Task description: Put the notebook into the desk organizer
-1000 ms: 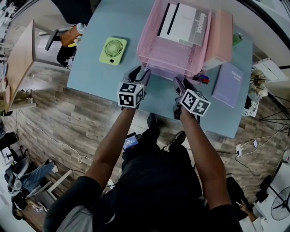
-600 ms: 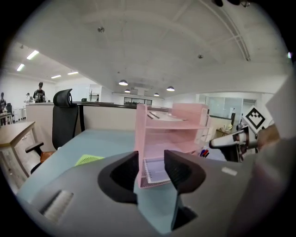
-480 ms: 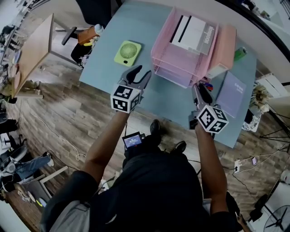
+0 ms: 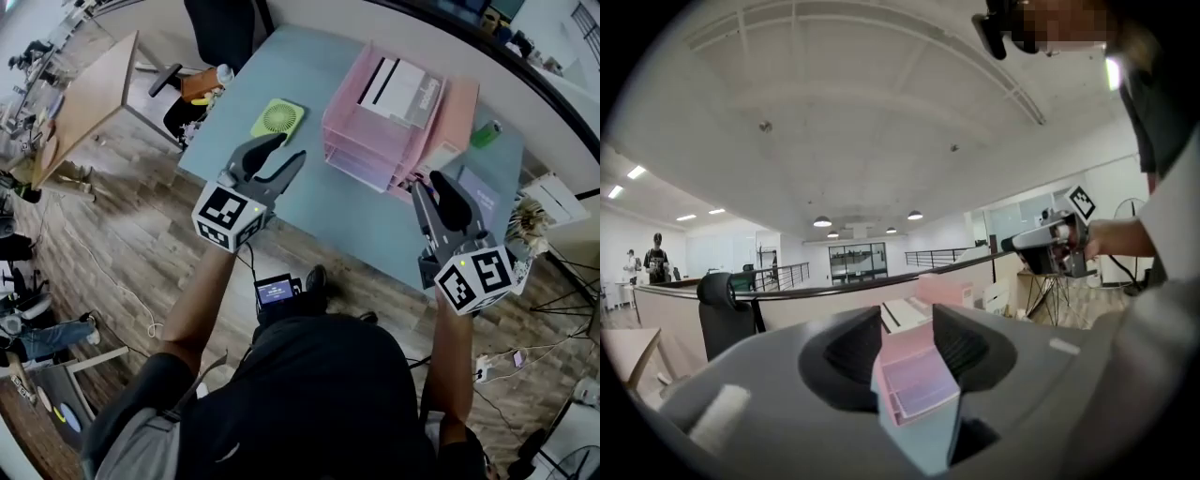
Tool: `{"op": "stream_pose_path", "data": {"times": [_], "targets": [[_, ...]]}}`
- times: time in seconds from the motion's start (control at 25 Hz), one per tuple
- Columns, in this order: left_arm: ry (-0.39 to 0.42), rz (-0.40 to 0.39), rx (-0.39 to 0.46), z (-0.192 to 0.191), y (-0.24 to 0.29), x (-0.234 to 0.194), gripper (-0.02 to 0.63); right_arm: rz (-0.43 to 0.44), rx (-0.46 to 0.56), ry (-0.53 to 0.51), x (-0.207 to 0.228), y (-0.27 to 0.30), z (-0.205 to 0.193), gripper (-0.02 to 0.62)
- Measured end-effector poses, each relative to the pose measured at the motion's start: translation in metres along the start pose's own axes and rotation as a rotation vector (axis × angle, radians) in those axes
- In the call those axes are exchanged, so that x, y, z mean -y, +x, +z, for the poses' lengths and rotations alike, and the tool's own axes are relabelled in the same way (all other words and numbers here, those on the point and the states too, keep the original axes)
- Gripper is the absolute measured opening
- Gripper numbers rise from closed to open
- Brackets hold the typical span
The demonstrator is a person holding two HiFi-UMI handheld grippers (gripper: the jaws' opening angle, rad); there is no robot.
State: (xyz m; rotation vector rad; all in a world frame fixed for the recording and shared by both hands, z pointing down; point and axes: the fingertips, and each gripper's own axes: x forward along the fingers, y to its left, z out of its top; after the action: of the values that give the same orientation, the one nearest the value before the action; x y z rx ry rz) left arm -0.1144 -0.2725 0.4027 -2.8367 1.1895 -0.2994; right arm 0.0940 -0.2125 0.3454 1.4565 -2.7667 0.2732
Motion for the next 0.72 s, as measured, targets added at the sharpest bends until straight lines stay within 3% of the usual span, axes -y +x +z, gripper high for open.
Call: {"op": "stream_pose_path", "data": {"times": [0.28, 0.44, 0.72], "targets": [[0.103, 0.014, 0.078, 0.044, -0.038, 0.007, 0.227, -0.021, -0.029, -0.247, -0.022, -0.039, 0.035, 0.130], [0.199, 0.033, 0.073, 0.073, -0.053, 0.025, 0.226, -0.050, -0.018, -0.305, -0.025, -0.063, 0.048, 0.130], [0.125, -0.030, 0.096, 0.084, -0.059, 0.055, 0.225, -0.094, -0.017, -0.308, -0.020, -0.089, 0.046, 0.130]]}}
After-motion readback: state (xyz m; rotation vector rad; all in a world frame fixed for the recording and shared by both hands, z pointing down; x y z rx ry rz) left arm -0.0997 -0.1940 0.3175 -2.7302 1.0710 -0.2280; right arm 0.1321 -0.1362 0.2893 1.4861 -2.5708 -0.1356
